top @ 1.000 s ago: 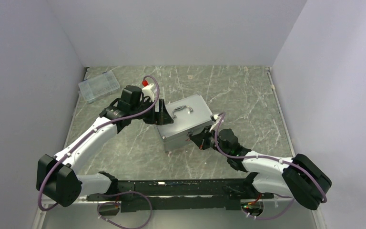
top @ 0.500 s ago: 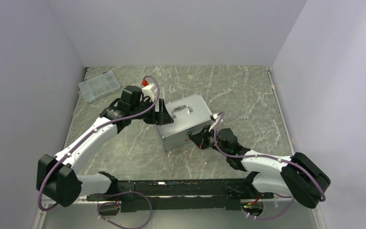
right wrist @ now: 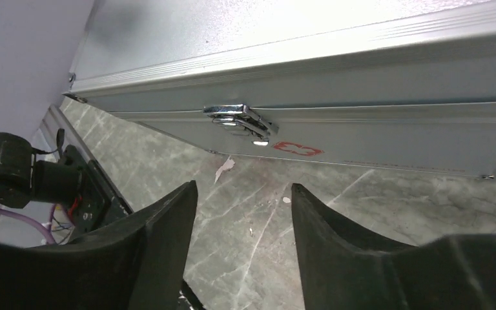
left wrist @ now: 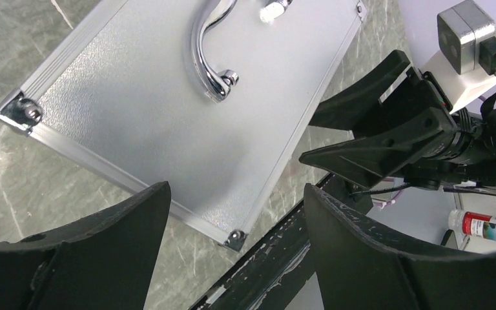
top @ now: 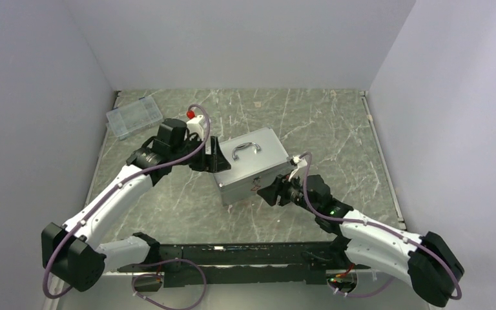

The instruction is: Organize the medicine kit

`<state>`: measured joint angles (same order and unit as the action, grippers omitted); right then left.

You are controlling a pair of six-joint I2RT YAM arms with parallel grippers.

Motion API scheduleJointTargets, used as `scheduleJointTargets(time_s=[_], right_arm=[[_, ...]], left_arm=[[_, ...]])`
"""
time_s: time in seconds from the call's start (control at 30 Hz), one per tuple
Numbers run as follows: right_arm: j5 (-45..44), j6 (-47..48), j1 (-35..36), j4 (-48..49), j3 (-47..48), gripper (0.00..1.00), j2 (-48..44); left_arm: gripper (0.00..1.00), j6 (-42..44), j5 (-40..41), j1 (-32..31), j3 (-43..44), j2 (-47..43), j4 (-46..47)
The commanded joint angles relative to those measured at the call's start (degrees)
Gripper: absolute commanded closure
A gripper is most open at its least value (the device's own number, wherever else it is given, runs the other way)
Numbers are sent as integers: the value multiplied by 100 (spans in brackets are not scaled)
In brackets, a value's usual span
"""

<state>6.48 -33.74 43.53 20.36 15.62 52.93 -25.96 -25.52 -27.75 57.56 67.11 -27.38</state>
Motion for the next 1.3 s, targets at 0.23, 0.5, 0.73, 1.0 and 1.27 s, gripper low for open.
scheduleJointTargets(time_s=[0.23,0.5,0.73,1.0,1.27], right_arm=[[-208,382,-37,-2163,1027,20,-1061],[-374,662,-32,-3218,1729,0,-1497],[-1116,541,-29,-4185,2078,0,-1900],[-2357,134,-31,-5356,2509,0,-2426],[-3253,-140,-29,-6200,2846,0,-2583]], left_arm=[[12,112,580,-26,225,-954,-470],[8,206,954,-28,36,-1661,-721],[0,413,1314,-28,-107,-2132,-1169],[1,408,1982,-26,-427,-2865,-1668],[0,333,2301,-29,-912,-3678,-1686]])
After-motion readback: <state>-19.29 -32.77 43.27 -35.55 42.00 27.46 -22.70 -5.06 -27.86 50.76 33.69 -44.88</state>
